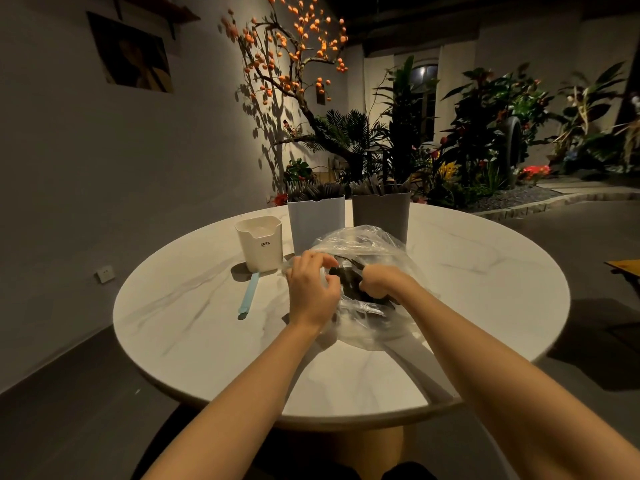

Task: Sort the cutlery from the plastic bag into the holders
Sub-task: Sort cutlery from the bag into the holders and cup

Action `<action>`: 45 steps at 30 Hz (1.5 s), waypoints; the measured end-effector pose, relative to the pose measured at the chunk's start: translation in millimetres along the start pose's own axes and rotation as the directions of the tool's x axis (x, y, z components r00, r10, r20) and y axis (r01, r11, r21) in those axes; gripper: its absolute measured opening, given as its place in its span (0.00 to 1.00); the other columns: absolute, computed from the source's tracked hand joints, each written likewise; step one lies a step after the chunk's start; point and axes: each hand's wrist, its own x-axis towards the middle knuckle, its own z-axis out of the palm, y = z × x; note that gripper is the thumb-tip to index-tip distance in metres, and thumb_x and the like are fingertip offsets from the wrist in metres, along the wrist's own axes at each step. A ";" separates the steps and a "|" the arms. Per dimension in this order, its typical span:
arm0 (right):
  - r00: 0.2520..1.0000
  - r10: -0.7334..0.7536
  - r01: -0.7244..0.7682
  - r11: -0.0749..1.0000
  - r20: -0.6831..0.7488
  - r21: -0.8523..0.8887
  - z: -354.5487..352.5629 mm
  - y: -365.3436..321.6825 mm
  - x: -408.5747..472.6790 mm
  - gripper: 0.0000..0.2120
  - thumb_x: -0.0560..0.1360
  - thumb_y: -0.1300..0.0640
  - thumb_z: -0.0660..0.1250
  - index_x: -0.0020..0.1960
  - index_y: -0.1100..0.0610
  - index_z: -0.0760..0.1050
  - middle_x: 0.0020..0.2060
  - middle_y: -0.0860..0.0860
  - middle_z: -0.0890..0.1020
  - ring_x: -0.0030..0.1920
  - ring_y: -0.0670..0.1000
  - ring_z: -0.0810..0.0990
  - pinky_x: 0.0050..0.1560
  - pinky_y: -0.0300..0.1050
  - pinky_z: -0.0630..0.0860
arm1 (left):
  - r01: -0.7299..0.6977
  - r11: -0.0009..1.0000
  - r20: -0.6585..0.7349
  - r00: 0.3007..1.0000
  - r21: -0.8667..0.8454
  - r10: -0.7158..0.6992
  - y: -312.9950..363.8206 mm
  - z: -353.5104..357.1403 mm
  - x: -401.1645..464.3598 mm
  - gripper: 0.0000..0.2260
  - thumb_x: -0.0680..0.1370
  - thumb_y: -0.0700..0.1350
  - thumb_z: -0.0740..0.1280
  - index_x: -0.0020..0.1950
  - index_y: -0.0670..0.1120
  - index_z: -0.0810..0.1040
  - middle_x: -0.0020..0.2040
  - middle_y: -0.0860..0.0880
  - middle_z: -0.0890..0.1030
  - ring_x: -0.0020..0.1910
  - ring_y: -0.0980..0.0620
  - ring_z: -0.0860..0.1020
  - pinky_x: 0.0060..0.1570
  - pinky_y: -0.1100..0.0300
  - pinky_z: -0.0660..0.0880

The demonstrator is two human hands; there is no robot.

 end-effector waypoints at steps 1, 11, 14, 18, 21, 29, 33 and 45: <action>1.000 -0.003 0.002 1.000 0.009 0.026 -1.7 1.4 -0.9 0.14 0.81 0.59 0.56 0.60 0.64 0.75 0.48 0.57 0.77 0.46 0.54 0.73 0.49 0.46 0.71 | -0.011 1.000 0.012 1.000 -0.001 0.011 -0.8 0.2 -0.3 0.07 0.71 0.42 0.62 0.46 0.46 0.78 0.47 0.48 0.79 0.49 0.52 0.73 0.56 0.52 0.73; 0.999 -0.016 -0.006 0.881 0.043 0.472 -12.7 15.0 -12.6 0.07 0.80 0.59 0.58 0.48 0.62 0.72 0.34 0.53 0.73 0.33 0.48 0.71 0.33 0.37 0.69 | -0.068 0.997 0.041 0.997 -0.046 0.069 5.6 -6.3 -7.1 0.10 0.74 0.42 0.60 0.45 0.43 0.81 0.45 0.45 0.83 0.46 0.58 0.71 0.53 0.59 0.70; 0.999 -0.015 -0.007 0.868 0.041 0.496 -15.5 19.8 -16.7 0.15 0.82 0.56 0.56 0.38 0.58 0.70 0.32 0.51 0.73 0.31 0.46 0.71 0.32 0.38 0.66 | -0.036 0.999 0.100 0.994 -0.008 0.037 1.9 -7.1 -6.5 0.10 0.75 0.42 0.59 0.46 0.45 0.80 0.46 0.46 0.82 0.50 0.51 0.74 0.52 0.57 0.74; 0.998 -0.036 0.021 0.949 0.043 0.315 -20.0 24.8 -20.8 0.20 0.81 0.43 0.57 0.46 0.60 0.74 0.42 0.53 0.75 0.41 0.51 0.73 0.46 0.43 0.67 | 0.017 0.998 0.152 0.988 0.057 -0.025 -3.4 -5.4 -5.0 0.07 0.77 0.38 0.63 0.51 0.46 0.79 0.50 0.47 0.81 0.51 0.50 0.76 0.54 0.54 0.77; 0.993 -0.093 0.060 0.933 0.075 0.354 -21.2 31.8 -23.8 0.19 0.79 0.43 0.61 0.55 0.59 0.71 0.49 0.54 0.73 0.49 0.53 0.70 0.51 0.45 0.67 | 0.055 0.995 0.195 0.978 0.082 -0.071 -3.7 -4.3 -3.0 0.13 0.78 0.37 0.63 0.61 0.46 0.77 0.60 0.47 0.78 0.56 0.50 0.75 0.58 0.56 0.75; 0.974 -0.194 0.128 0.901 0.120 0.414 -22.0 39.7 -37.3 0.08 0.80 0.53 0.63 0.53 0.59 0.71 0.45 0.55 0.74 0.46 0.53 0.70 0.49 0.46 0.69 | 0.051 0.989 0.281 0.955 0.141 -0.089 2.5 -3.3 -2.2 0.27 0.76 0.36 0.63 0.74 0.48 0.65 0.73 0.48 0.68 0.69 0.47 0.68 0.69 0.48 0.65; 0.975 -0.211 0.158 0.879 0.071 0.449 -26.6 38.0 -42.0 0.07 0.81 0.56 0.61 0.56 0.58 0.72 0.46 0.56 0.76 0.44 0.53 0.73 0.49 0.48 0.73 | -0.052 0.983 0.225 0.974 0.175 0.011 9.8 -5.9 0.8 0.28 0.72 0.35 0.65 0.71 0.50 0.70 0.71 0.49 0.69 0.71 0.49 0.65 0.70 0.52 0.59; 0.964 -0.248 0.136 0.771 0.097 0.622 -46.9 55.0 -64.4 0.08 0.82 0.55 0.59 0.47 0.57 0.73 0.33 0.52 0.74 0.29 0.46 0.69 0.29 0.36 0.69 | 0.141 0.973 0.249 0.951 0.184 -0.185 23.1 -7.5 6.1 0.33 0.75 0.46 0.68 0.76 0.51 0.56 0.75 0.48 0.59 0.71 0.46 0.64 0.70 0.46 0.63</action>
